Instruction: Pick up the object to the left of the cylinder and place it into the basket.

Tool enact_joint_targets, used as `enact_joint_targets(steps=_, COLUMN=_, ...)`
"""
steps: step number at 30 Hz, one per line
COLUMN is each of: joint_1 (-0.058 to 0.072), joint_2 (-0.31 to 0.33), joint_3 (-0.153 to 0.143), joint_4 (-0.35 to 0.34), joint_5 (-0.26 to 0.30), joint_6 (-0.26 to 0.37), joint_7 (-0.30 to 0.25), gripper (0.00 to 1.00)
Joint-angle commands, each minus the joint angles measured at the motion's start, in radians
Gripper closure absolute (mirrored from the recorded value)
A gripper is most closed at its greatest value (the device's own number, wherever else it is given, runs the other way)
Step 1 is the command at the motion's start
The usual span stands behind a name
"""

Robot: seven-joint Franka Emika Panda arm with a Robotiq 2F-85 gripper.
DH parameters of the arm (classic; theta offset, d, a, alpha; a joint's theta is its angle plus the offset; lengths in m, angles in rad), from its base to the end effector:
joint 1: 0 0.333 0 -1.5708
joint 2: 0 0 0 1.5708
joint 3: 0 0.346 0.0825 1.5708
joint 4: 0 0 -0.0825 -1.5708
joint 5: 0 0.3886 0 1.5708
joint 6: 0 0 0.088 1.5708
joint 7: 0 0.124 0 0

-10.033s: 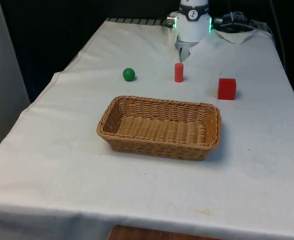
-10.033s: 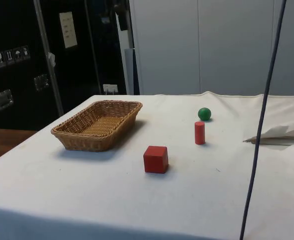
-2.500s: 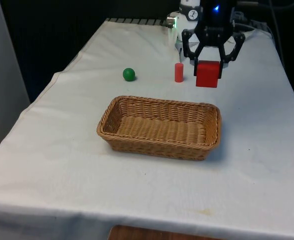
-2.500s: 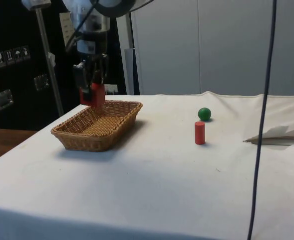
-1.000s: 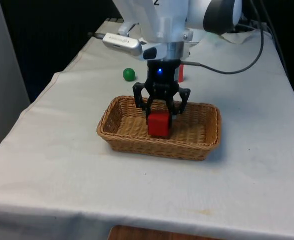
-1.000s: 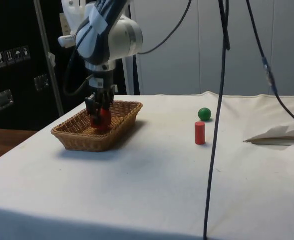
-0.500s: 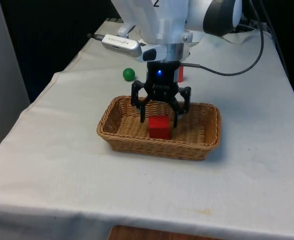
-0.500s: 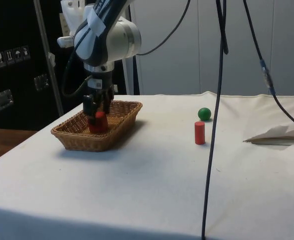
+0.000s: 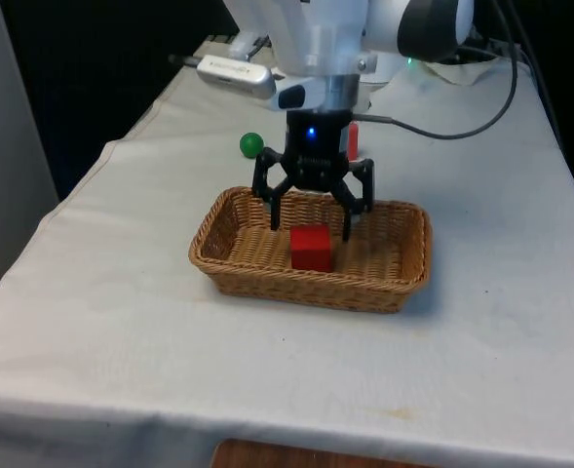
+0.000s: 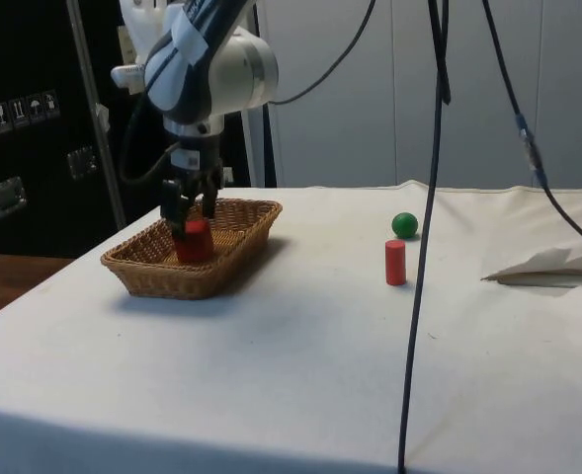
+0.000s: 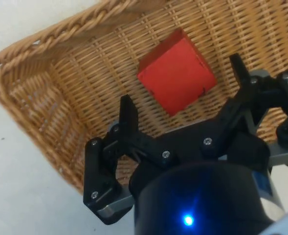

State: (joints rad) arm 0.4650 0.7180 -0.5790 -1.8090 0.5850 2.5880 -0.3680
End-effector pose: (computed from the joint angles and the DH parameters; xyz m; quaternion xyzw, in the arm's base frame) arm 0.6890 -0.0444 0.2194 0.9931 -0.0317 0.1089 0.0284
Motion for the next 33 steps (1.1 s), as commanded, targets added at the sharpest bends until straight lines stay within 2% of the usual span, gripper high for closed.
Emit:
enact_joint_targets(steps=1, joint_1=0.002, joint_2=-0.008, joint_3=-0.003, joint_4=0.0, joint_5=-0.001, joint_6=-0.006, joint_7=0.0, gripper=0.0)
enact_joint_targets(steps=2, joint_1=0.014, joint_2=-0.025, joint_3=-0.019, joint_4=-0.008, joint_5=-0.014, joint_6=-0.022, joint_7=0.01, gripper=0.0)
enact_joint_targets(steps=8, joint_1=0.029, joint_2=-0.062, joint_3=-0.044, joint_4=-0.007, joint_5=-0.024, joint_6=-0.054, joint_7=0.015, gripper=0.0)
enact_joint_targets(steps=9, joint_1=0.02, joint_2=-0.059, joint_3=-0.032, joint_4=-0.002, joint_5=-0.011, joint_6=-0.048, joint_7=0.003, gripper=0.0)
enact_joint_targets(steps=10, joint_1=0.031, joint_2=-0.067, joint_3=-0.047, joint_4=-0.007, joint_5=-0.025, joint_6=-0.058, joint_7=0.016, gripper=0.0)
enact_joint_targets(steps=15, joint_1=0.041, joint_2=-0.101, joint_3=-0.06, joint_4=-0.003, joint_5=-0.043, joint_6=-0.082, joint_7=0.025, gripper=0.0)
enact_joint_targets(steps=16, joint_1=0.042, joint_2=-0.107, joint_3=-0.062, joint_4=-0.003, joint_5=-0.045, joint_6=-0.086, joint_7=0.026, gripper=0.0)
enact_joint_targets(steps=17, joint_1=0.033, joint_2=-0.106, joint_3=-0.05, joint_4=-0.001, joint_5=-0.033, joint_6=-0.077, joint_7=0.012, gripper=0.0)
enact_joint_targets(steps=18, joint_1=0.044, joint_2=-0.113, joint_3=-0.064, joint_4=-0.002, joint_5=-0.048, joint_6=-0.09, joint_7=0.027, gripper=0.0)
enact_joint_targets(steps=22, joint_1=0.051, joint_2=-0.142, joint_3=-0.074, joint_4=0.002, joint_5=-0.064, joint_6=-0.11, joint_7=0.034, gripper=0.0)
enact_joint_targets(steps=24, joint_1=0.053, joint_2=-0.153, joint_3=-0.076, joint_4=0.003, joint_5=-0.07, joint_6=-0.114, joint_7=0.037, gripper=0.0)
enact_joint_targets(steps=25, joint_1=0.042, joint_2=-0.149, joint_3=-0.063, joint_4=0.002, joint_5=-0.054, joint_6=-0.102, joint_7=0.021, gripper=0.0)
enact_joint_targets(steps=26, joint_1=0.053, joint_2=-0.166, joint_3=-0.078, joint_4=0.004, joint_5=-0.081, joint_6=-0.122, joint_7=0.042, gripper=0.0)
enact_joint_targets(steps=33, joint_1=0.054, joint_2=-0.193, joint_3=-0.08, joint_4=0.014, joint_5=-0.094, joint_6=-0.141, joint_7=0.047, gripper=0.0)
